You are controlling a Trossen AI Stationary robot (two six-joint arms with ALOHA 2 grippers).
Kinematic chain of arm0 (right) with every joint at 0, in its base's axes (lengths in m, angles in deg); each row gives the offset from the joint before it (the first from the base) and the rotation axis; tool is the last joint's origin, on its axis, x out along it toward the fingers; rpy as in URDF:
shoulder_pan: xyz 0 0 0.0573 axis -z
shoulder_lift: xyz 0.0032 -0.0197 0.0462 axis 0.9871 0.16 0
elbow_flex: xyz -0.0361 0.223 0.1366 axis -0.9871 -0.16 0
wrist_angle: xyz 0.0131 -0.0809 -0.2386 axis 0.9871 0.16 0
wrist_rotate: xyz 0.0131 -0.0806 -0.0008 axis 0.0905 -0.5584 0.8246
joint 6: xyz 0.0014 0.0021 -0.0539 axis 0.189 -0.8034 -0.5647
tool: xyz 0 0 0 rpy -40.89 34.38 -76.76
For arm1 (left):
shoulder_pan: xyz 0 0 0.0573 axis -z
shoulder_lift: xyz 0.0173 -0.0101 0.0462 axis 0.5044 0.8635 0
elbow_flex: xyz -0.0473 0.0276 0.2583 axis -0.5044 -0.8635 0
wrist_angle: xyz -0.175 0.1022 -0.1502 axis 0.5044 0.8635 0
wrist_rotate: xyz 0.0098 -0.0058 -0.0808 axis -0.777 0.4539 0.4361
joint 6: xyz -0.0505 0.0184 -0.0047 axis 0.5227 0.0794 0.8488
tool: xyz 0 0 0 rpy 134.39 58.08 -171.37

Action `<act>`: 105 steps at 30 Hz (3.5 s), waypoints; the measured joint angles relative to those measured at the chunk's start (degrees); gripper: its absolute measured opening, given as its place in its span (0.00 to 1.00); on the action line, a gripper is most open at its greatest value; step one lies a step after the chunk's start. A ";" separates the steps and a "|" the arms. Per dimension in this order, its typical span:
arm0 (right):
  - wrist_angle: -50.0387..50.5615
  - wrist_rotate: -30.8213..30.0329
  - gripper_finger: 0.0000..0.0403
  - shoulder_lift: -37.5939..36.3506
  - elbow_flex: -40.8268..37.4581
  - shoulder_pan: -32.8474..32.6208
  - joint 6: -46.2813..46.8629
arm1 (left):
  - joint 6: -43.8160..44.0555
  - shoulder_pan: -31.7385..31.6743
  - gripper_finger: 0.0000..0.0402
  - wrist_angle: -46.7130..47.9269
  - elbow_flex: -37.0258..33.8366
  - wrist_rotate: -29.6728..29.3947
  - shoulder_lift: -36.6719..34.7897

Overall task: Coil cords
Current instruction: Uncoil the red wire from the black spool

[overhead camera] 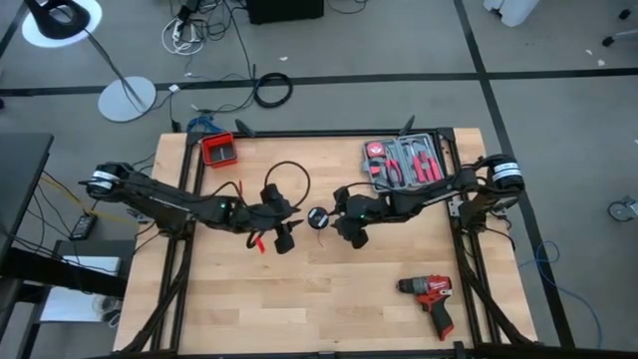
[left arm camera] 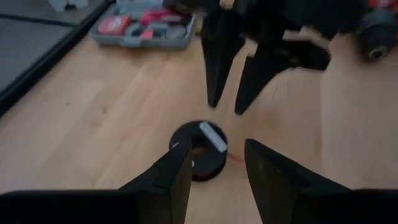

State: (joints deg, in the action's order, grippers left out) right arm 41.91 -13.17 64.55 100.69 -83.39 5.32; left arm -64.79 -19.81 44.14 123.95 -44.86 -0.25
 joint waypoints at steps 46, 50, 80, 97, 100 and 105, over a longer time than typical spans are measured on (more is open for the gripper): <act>-9.96 4.92 0.40 6.36 0.01 2.81 -14.70 | 6.04 0.13 0.38 26.43 7.00 2.54 6.91; -9.96 5.15 0.40 6.36 0.01 2.81 -13.38 | 5.27 0.11 0.38 27.21 8.15 2.29 6.91; -9.68 2.64 0.40 6.08 0.06 3.81 -9.59 | 4.43 0.02 0.38 16.36 2.68 -1.79 6.93; 7.89 12.72 0.40 0.65 4.72 4.73 15.80 | -4.76 0.15 0.38 16.57 10.34 -2.73 6.82; 7.33 16.37 0.40 -2.41 4.74 7.45 22.93 | -6.73 0.16 0.38 16.51 11.18 -4.35 6.21; 12.76 17.42 0.40 -3.83 10.35 11.47 28.83 | -11.38 1.43 0.38 11.95 11.37 -6.63 2.80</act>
State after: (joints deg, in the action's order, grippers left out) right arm 54.67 4.25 60.72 111.04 -71.93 34.14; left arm -76.17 -18.38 56.09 135.32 -51.48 2.55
